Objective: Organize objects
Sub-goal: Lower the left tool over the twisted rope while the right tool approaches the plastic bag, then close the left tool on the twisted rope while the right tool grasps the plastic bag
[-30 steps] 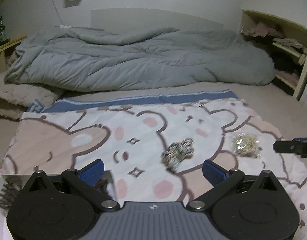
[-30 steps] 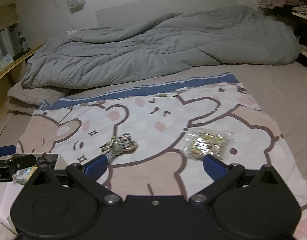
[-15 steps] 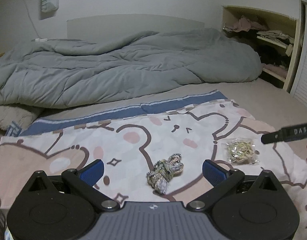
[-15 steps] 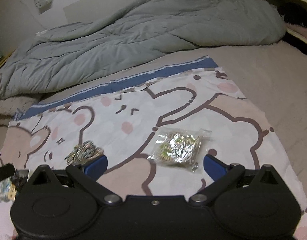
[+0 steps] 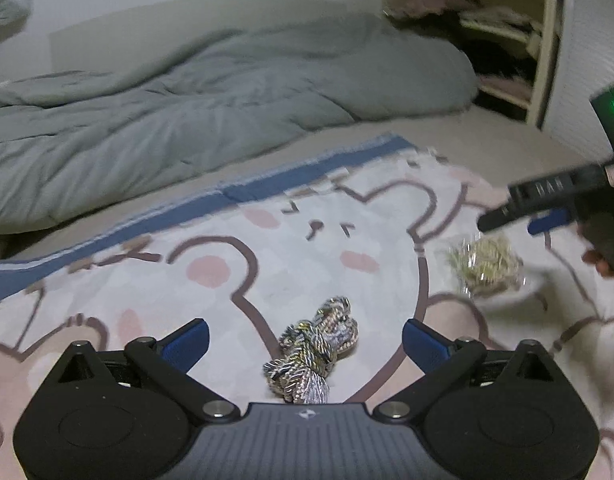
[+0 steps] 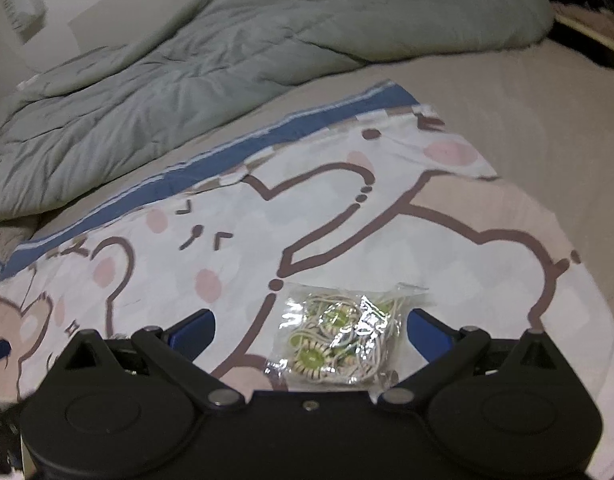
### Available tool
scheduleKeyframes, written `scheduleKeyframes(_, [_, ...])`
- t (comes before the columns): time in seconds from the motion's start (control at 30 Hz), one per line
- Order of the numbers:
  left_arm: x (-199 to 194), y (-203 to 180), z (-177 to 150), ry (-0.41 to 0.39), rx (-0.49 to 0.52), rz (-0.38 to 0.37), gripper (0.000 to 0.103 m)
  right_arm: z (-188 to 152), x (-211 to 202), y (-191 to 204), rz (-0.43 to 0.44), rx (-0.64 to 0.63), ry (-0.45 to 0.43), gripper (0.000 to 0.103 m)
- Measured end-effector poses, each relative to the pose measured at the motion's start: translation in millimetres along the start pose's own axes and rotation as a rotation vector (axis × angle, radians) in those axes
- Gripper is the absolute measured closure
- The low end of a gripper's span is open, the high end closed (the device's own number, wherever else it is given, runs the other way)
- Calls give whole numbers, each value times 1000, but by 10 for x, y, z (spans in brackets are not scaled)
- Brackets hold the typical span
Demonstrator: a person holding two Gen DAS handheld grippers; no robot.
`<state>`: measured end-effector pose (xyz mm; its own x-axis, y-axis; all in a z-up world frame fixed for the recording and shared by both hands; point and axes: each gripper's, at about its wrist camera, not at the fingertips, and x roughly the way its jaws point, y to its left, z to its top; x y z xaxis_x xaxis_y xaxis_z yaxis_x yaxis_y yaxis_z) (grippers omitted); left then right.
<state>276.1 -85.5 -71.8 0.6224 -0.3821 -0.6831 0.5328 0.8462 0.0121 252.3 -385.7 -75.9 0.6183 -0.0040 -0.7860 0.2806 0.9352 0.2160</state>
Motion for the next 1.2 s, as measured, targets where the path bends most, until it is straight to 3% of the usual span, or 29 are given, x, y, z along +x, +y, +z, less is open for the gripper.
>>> scheduleKeyframes(0.17, [307,-2,-43,65,57,-36,12,-8,279,-76,-33,76,50,0])
scheduleKeyframes(0.4, [588,34,-74,110,49,-52,20,-124,562,-128,-60,116,104,0])
scheduleKeyframes(0.6, [757,10,-88,141,30,-46,30,-143,638,-172,-88,131,96,0])
scheduleKeyframes(0.8, [850,-28,-122,172,40,-23,48,-145,632,-184,-109,128,92,0])
scheduleKeyframes(0.87, [860,-38,-133,179,45,-14,60,-150,633,-174,-129,123,92,0])
scheduleKeyframes(1.07, [813,-40,-148,182,19,-20,62,-178,679,-145,-133,73,115,0])
scheduleKeyframes(1.13, [787,-43,-146,180,7,-17,62,-187,653,-137,-106,48,103,14])
scheduleKeyframes(1.2, [755,-36,-136,172,-10,-14,62,-184,607,-132,-69,41,93,22])
